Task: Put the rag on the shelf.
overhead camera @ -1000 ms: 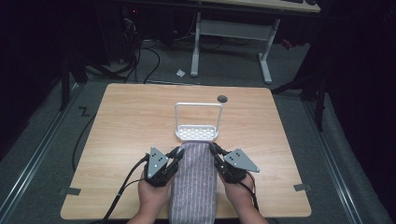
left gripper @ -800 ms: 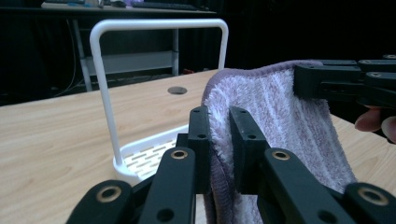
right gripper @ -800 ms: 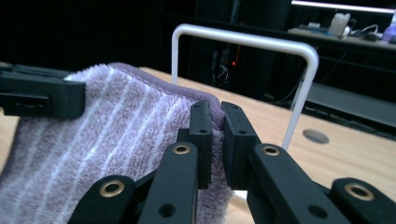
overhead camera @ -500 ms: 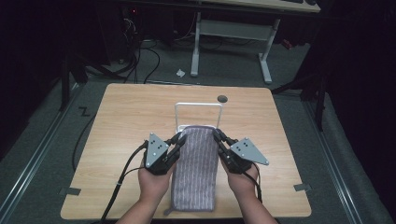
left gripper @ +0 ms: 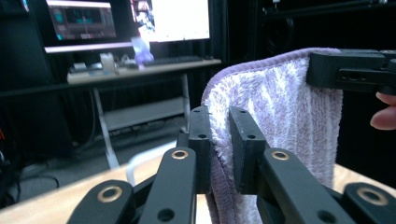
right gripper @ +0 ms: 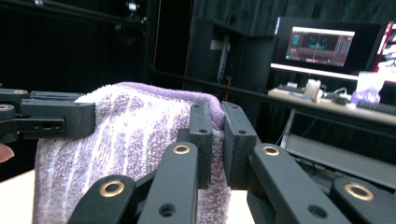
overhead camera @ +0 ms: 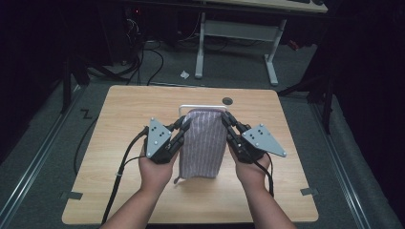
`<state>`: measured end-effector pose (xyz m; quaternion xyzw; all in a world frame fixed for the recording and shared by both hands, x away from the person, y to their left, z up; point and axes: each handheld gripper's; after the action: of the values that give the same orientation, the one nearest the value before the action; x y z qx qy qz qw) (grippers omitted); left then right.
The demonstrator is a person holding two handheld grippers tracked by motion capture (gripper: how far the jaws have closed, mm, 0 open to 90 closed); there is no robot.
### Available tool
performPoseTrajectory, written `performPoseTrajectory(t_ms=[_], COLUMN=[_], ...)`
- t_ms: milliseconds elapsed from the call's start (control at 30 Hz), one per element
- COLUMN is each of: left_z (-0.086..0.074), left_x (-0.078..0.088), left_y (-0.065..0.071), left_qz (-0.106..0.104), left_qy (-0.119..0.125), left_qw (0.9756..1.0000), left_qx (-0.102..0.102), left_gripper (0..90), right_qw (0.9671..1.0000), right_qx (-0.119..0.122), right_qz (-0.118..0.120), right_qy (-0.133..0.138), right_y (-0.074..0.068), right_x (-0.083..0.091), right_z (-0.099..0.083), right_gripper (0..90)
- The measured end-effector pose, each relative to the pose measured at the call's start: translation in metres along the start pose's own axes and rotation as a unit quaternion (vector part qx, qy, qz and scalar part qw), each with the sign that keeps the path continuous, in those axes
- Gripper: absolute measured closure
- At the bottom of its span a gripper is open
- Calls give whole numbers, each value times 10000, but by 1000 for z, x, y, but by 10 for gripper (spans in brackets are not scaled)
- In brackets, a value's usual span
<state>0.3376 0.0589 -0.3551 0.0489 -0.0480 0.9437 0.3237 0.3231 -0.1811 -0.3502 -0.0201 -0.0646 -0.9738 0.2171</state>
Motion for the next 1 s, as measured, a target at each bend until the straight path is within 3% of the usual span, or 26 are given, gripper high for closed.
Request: performPoseTrajectory(t_ms=[133,500,633,800,1000], left_z=[16,32,37,38,35], left_x=[-1,-15,-33,-62,-89], left_y=[-5,-12,-14,-25,-41], left_qz=[46,33,140,51,20], left_qy=[90,102,-79,-271,-333], left_qw=[9999,9997,9982,9980,9986], left_qx=[-78,-225,-584,-576,-408], left_gripper=[803,803,801,801,801], right_qw=[9999,9998,9997,9993,9988], right_qx=[29,-143,-160,-239,-324], right_qz=[-23,-49,-144,-274,-324], right_qy=[145,145,78,-100,-180], right_y=[1,14,22,40,55], right_x=[-1,-11,-18,-39,-62], right_z=[13,27,30,29,28], right_gripper=[840,841,841,842,842])
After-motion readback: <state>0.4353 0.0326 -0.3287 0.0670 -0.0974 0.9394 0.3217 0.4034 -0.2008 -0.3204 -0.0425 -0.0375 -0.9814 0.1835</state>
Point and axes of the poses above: each handheld gripper's, and its own axes: x roughly backward along the jaws, z roughly out of its top, y roughly to its right, and after that the axes turned 4 degrees about -y, right-handed
